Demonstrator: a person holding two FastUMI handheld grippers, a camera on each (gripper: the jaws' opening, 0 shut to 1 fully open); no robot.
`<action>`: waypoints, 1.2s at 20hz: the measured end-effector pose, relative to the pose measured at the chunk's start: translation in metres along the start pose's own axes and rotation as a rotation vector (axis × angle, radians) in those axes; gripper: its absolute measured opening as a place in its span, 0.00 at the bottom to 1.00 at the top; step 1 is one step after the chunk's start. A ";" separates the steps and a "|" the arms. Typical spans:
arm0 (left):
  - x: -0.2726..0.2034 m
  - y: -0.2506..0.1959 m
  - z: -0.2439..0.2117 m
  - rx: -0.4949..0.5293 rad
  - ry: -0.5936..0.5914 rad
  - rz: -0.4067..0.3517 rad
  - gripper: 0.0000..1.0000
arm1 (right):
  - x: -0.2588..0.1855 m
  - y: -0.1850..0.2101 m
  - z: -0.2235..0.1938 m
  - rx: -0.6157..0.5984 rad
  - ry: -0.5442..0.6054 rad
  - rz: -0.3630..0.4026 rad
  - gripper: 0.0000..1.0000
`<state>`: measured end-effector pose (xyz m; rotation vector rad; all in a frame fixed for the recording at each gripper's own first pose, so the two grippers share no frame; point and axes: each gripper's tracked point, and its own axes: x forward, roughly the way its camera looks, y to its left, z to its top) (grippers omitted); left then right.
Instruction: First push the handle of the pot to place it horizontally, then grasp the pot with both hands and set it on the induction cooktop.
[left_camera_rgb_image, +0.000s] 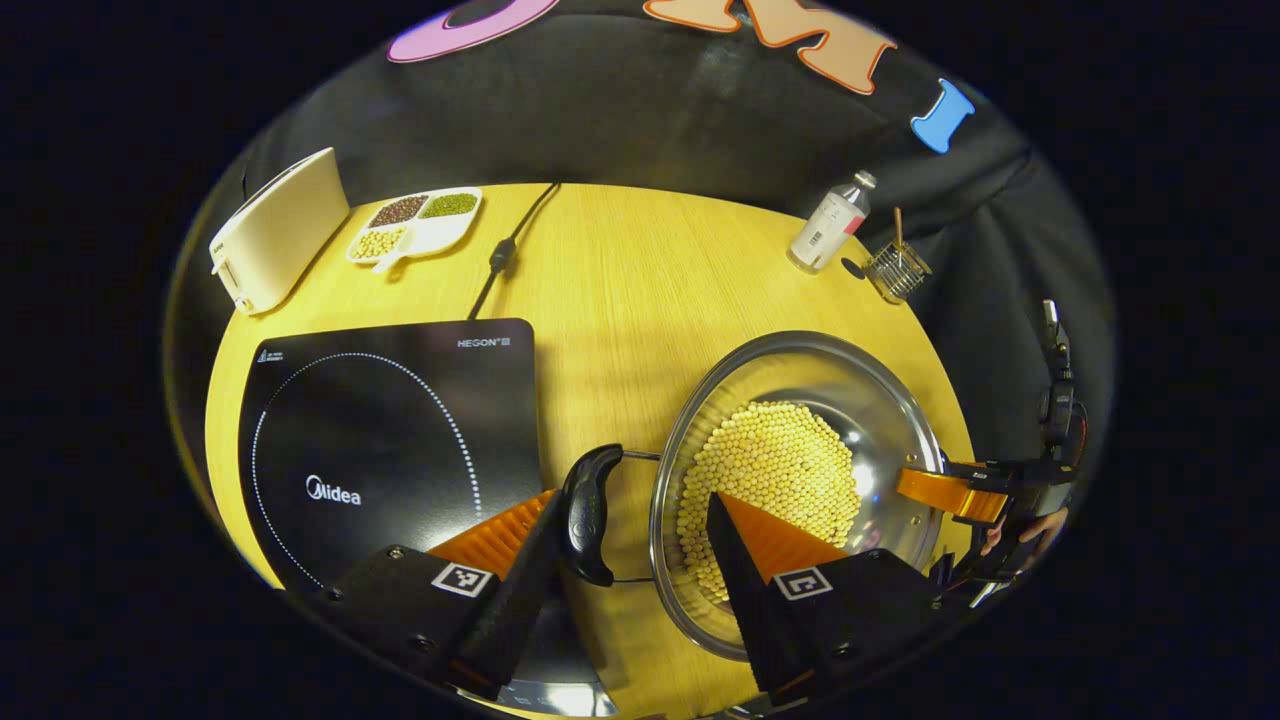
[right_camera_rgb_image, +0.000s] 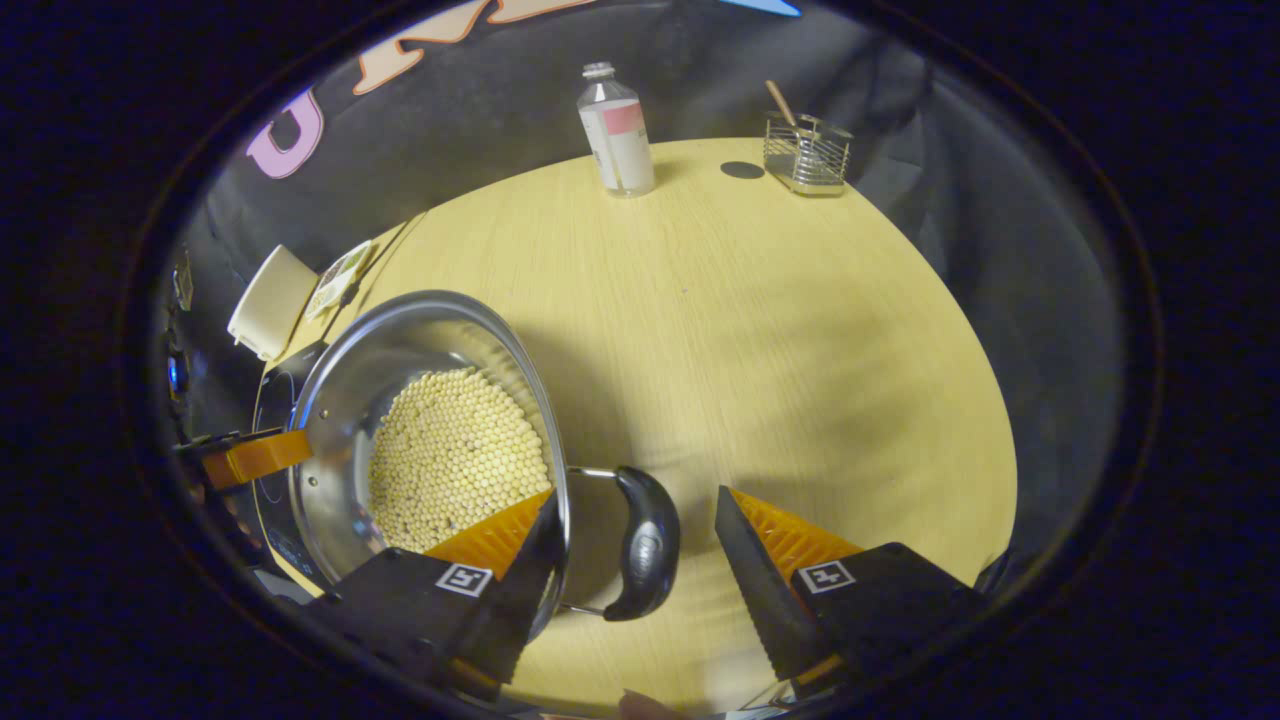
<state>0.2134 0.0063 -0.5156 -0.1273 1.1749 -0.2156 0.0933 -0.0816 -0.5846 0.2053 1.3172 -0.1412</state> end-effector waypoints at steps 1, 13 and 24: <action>0.002 -0.004 0.000 0.003 0.005 -0.003 0.87 | 0.000 -0.003 -0.002 0.004 0.006 0.001 0.93; 0.044 0.002 -0.010 0.152 0.121 0.109 0.76 | -0.001 -0.008 -0.023 0.078 0.055 -0.014 0.86; 0.037 -0.006 -0.027 0.042 0.141 0.029 0.62 | -0.001 -0.012 -0.017 0.143 0.053 0.013 0.53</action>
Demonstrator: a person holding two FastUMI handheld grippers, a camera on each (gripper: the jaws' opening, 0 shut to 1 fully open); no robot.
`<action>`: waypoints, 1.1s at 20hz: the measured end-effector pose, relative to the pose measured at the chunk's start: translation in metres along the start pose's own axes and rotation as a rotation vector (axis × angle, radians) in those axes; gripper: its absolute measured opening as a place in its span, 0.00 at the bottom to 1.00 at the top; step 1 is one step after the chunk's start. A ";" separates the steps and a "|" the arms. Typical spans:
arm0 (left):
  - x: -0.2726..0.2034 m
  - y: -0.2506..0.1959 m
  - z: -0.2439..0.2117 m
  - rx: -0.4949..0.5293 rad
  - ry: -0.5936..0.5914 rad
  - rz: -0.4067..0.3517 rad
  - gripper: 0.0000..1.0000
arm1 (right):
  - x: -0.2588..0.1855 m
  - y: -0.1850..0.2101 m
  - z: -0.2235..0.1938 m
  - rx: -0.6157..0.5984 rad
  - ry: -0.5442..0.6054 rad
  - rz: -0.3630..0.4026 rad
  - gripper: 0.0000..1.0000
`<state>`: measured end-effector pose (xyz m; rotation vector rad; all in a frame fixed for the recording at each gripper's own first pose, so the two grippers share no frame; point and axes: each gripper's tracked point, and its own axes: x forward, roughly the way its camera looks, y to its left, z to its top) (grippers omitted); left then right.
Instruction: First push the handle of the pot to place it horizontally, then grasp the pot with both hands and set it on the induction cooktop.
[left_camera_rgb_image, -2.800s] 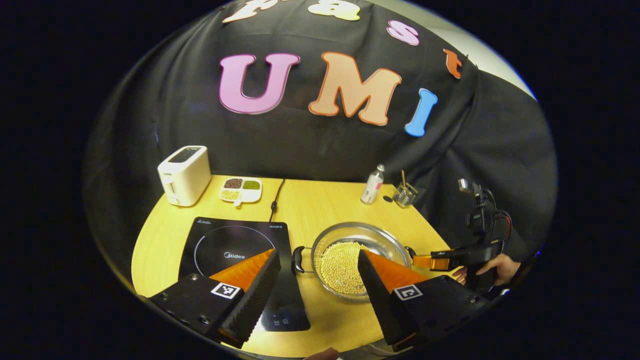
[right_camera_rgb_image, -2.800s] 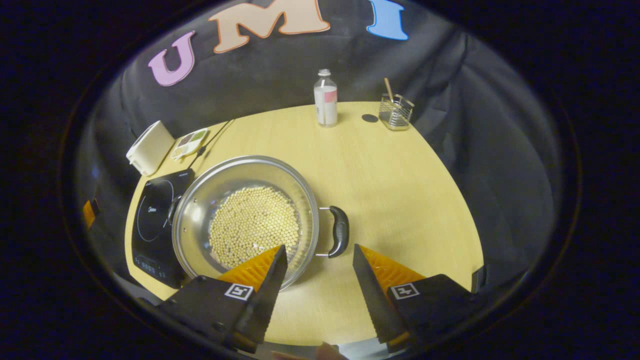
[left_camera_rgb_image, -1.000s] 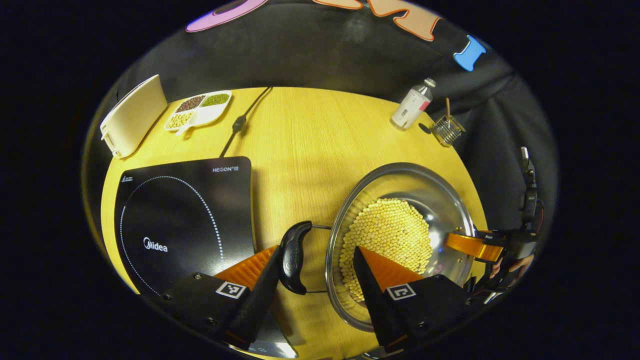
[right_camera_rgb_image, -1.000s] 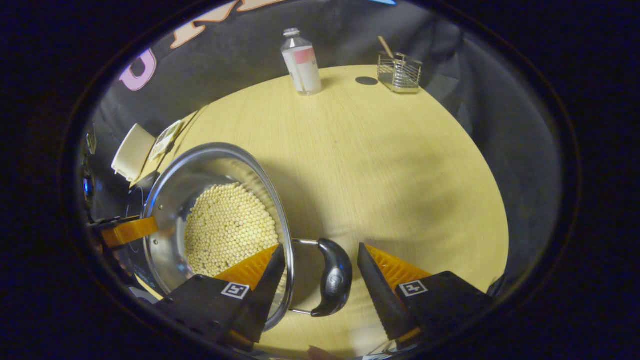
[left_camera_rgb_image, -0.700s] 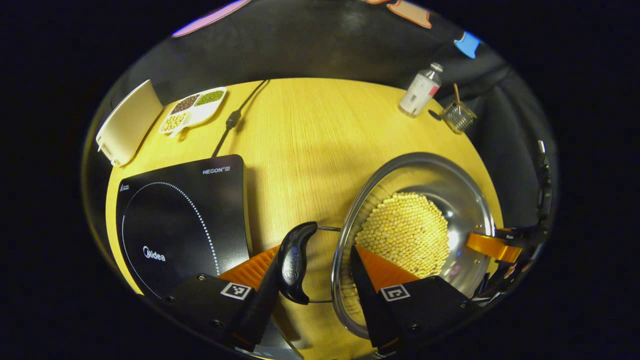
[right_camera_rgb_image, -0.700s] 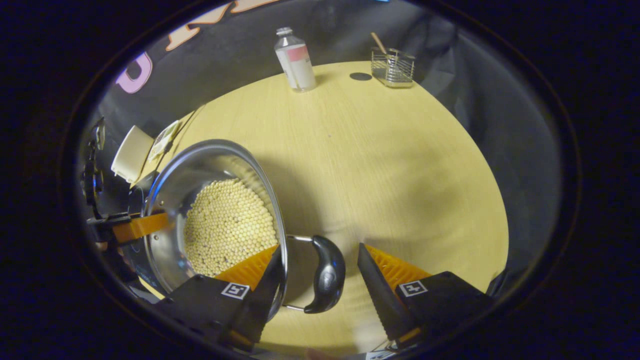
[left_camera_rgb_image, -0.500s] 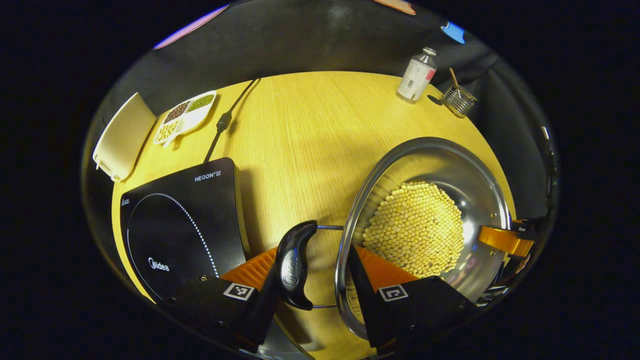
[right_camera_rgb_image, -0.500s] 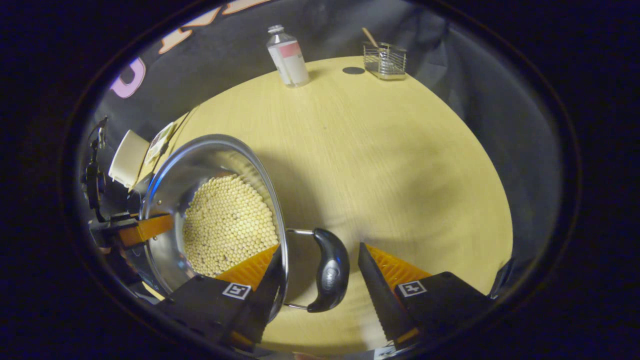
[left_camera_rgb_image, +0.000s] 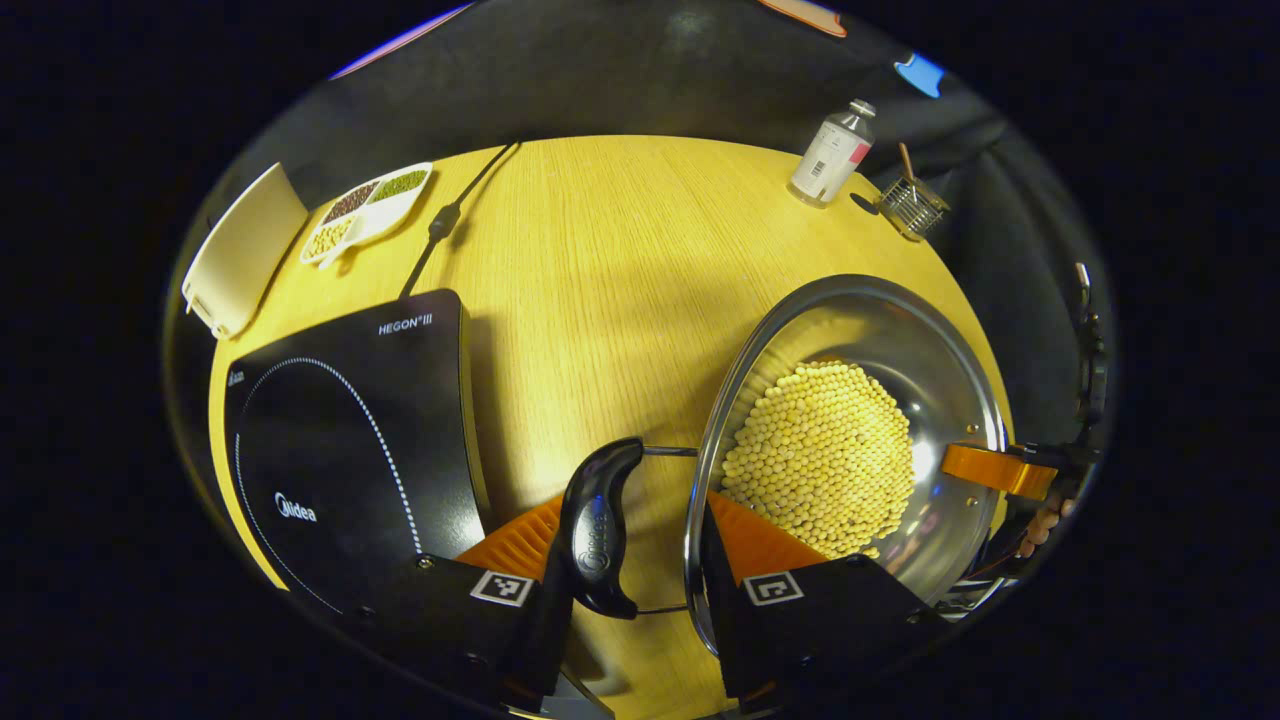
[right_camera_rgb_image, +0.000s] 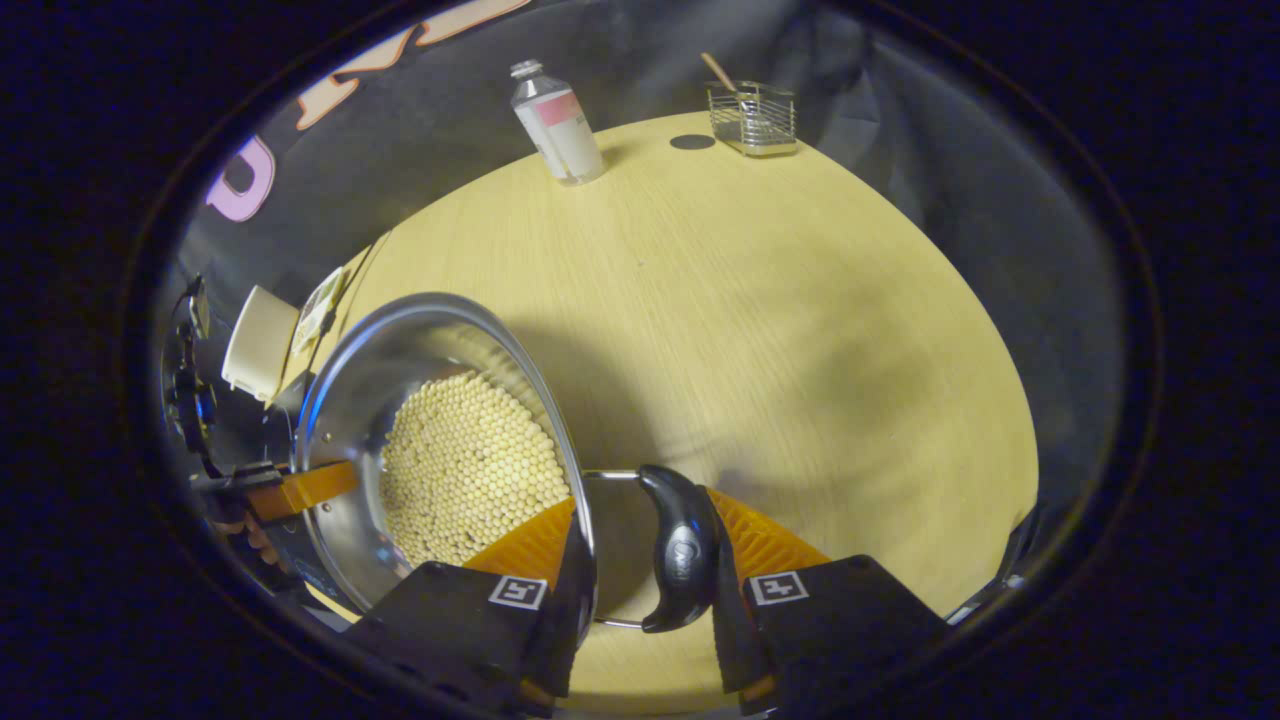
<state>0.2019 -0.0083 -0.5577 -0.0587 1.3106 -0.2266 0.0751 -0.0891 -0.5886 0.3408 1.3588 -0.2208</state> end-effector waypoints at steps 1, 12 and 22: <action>0.000 0.000 -0.003 -0.023 0.008 -0.007 0.58 | -0.002 -0.001 -0.001 0.000 -0.002 0.006 0.58; -0.066 0.005 -0.016 -0.071 -0.030 0.049 0.54 | -0.039 0.023 -0.005 -0.065 -0.009 0.123 0.54; -0.148 0.074 -0.033 -0.167 -0.107 0.169 0.53 | -0.055 0.119 -0.006 -0.186 -0.019 0.256 0.54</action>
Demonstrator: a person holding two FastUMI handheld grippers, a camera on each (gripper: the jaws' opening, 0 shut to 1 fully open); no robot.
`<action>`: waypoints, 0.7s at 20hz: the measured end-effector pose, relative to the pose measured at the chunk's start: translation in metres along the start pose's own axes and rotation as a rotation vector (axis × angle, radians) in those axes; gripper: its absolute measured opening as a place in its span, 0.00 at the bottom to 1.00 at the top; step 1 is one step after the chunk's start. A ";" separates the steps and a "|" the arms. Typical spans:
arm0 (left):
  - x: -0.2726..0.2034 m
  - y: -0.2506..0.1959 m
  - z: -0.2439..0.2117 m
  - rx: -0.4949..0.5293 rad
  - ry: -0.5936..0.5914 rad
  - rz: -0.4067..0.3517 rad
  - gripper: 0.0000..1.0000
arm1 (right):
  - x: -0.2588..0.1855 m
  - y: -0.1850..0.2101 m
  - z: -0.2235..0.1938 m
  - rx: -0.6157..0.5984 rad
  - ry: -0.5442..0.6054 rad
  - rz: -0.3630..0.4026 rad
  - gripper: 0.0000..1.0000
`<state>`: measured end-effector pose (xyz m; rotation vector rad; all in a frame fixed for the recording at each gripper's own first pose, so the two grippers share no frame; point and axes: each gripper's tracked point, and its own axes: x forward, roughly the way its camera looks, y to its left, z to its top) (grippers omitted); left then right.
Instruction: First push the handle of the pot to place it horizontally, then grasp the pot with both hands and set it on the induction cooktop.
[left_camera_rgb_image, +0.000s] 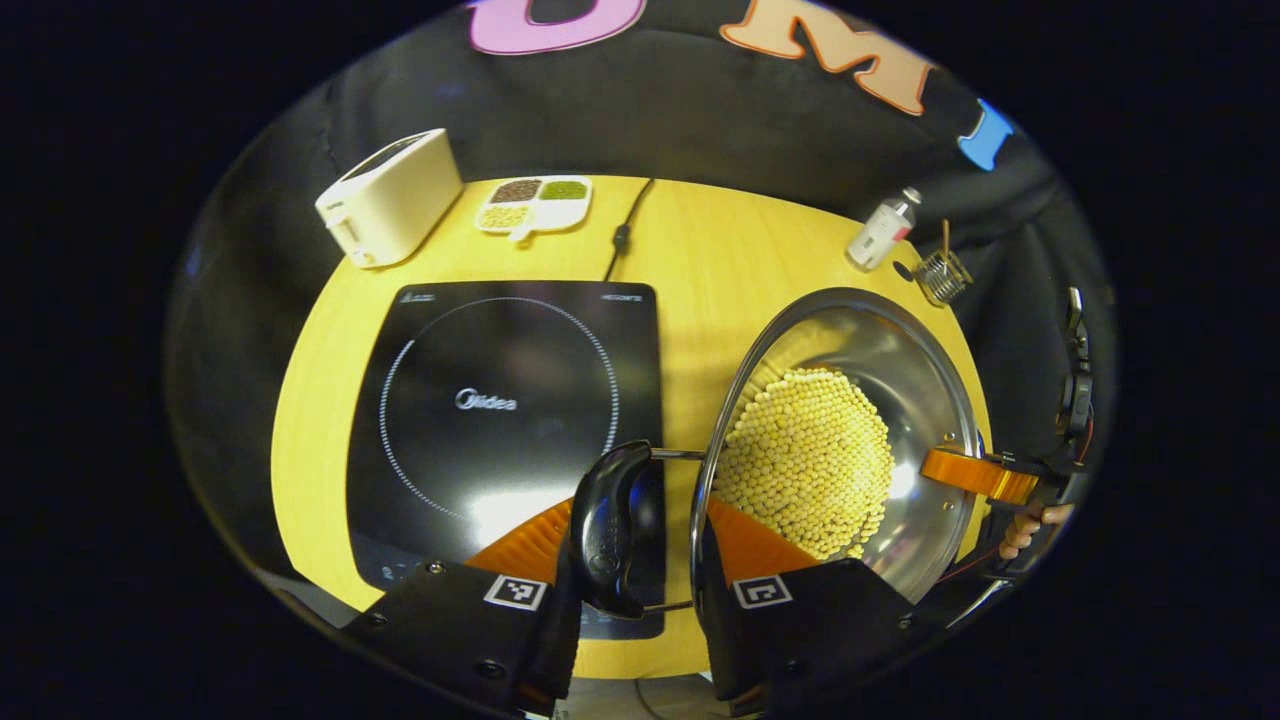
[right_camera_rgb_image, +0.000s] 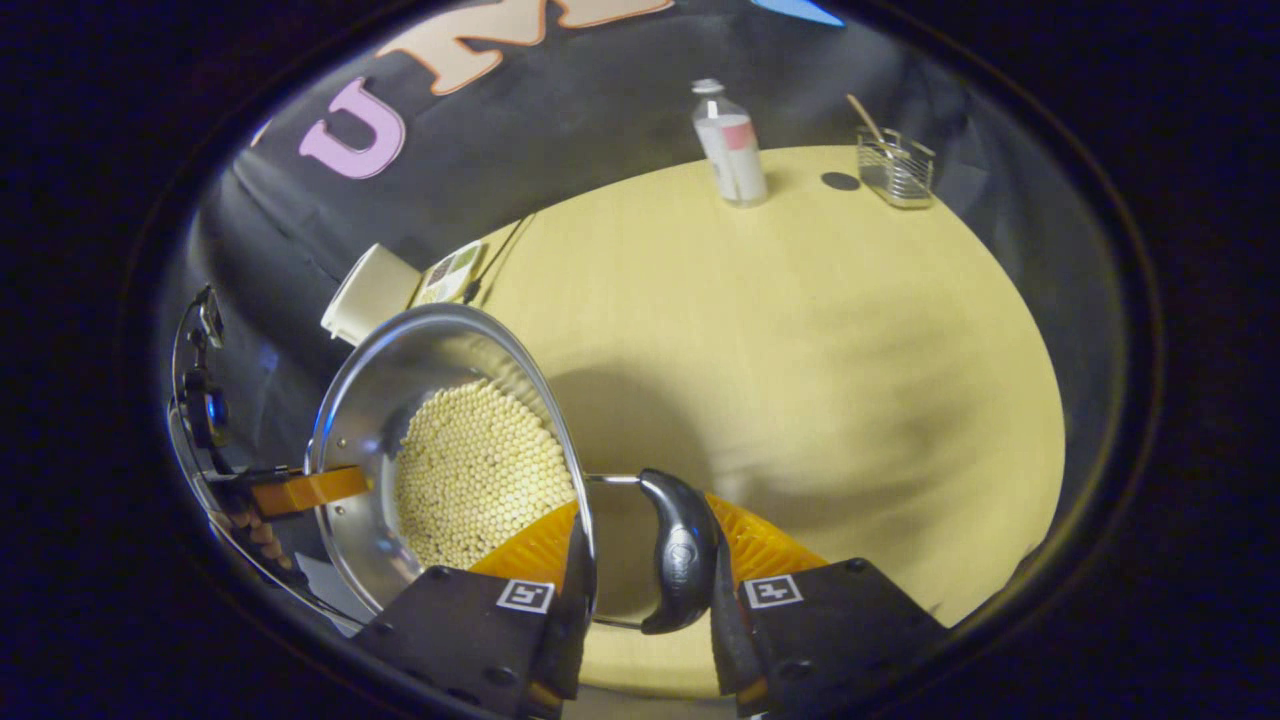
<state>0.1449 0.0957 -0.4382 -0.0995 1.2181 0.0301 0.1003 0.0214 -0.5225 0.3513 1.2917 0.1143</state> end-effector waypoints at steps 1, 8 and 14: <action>-0.003 0.008 0.002 -0.007 -0.007 0.000 0.53 | 0.001 0.009 0.001 -0.011 -0.002 0.004 0.54; 0.005 0.069 0.018 -0.020 -0.013 -0.040 0.53 | 0.019 0.066 0.006 -0.029 -0.005 -0.038 0.54; 0.019 0.137 0.039 0.025 -0.010 -0.088 0.53 | 0.043 0.127 0.001 -0.014 0.008 -0.094 0.47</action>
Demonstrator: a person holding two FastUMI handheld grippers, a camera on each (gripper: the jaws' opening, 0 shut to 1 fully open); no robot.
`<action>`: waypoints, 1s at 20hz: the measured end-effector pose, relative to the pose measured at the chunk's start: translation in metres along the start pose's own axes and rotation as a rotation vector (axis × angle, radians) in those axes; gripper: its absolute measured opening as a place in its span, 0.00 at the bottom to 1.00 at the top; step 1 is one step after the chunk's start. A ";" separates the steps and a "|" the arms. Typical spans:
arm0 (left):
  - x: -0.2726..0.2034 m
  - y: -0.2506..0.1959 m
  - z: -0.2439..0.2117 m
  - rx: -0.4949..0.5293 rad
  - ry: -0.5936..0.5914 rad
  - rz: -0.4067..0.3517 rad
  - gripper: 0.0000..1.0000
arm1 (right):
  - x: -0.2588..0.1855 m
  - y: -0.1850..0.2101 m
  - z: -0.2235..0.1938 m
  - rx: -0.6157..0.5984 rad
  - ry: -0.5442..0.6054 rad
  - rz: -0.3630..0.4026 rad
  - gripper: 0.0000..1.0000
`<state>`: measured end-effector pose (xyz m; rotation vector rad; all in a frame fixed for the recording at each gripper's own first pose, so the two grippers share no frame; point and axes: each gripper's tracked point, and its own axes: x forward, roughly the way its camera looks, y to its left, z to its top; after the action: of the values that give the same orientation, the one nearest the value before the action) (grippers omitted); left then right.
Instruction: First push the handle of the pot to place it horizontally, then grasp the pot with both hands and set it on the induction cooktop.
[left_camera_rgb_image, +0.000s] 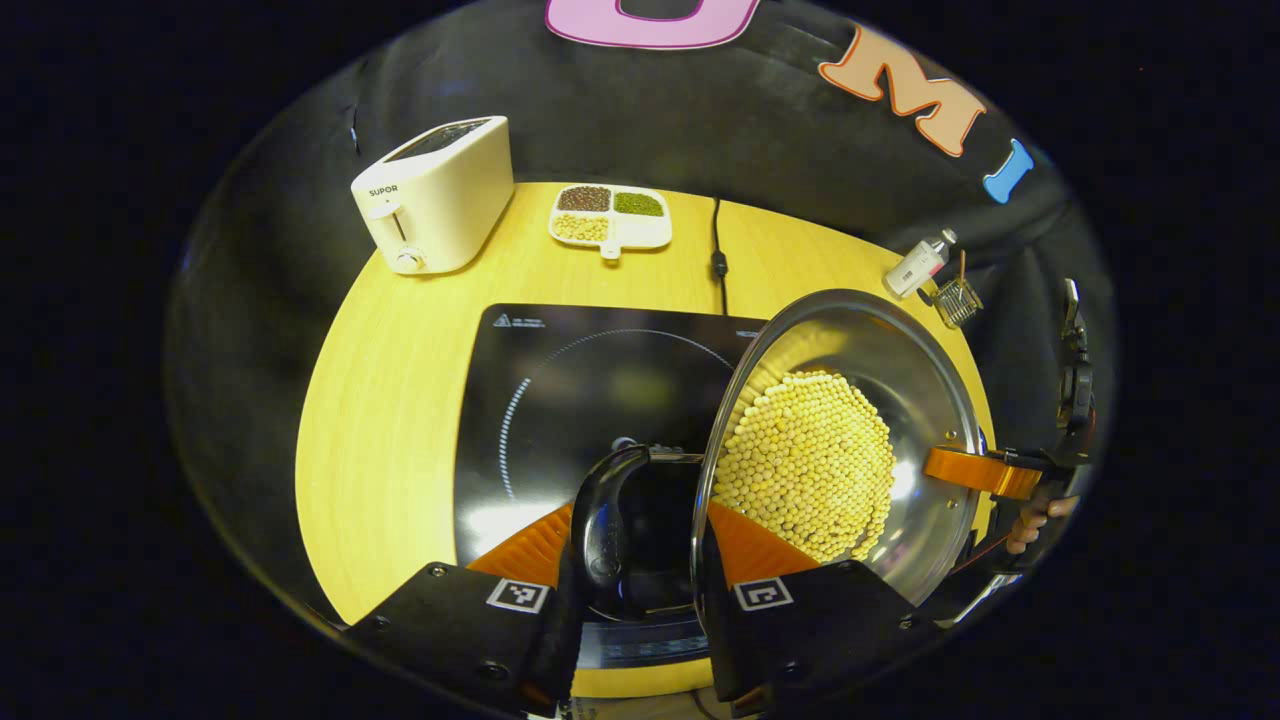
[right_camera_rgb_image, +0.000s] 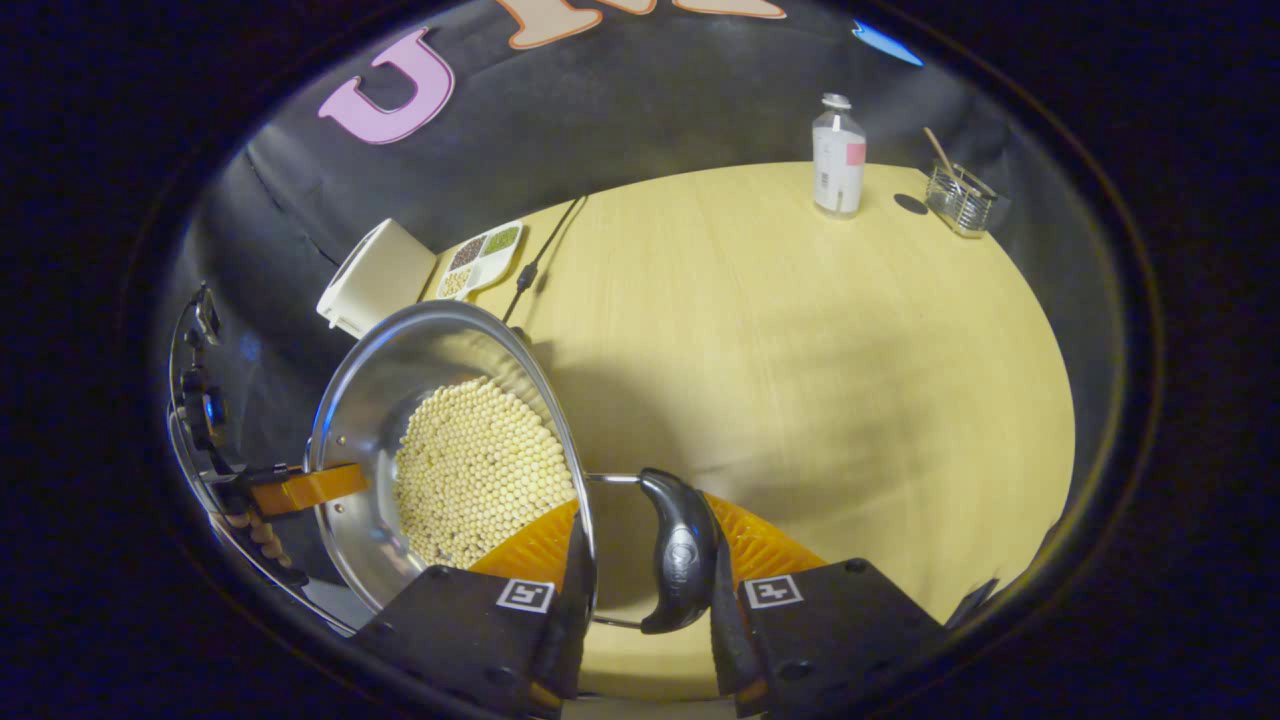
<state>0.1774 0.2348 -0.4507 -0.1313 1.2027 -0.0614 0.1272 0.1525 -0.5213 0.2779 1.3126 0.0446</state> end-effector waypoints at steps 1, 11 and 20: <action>0.002 0.010 0.001 -0.005 0.006 -0.006 0.53 | 0.003 0.010 -0.003 -0.002 0.004 -0.008 0.47; 0.011 0.085 0.007 -0.018 0.011 -0.022 0.53 | 0.035 0.075 -0.004 0.008 0.030 -0.055 0.51; 0.012 0.109 0.022 -0.010 -0.084 -0.025 0.56 | 0.044 0.099 0.002 0.019 -0.006 -0.077 0.49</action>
<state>0.1997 0.3424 -0.4691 -0.1566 1.1173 -0.0709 0.1529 0.2565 -0.5404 0.2430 1.3175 -0.0339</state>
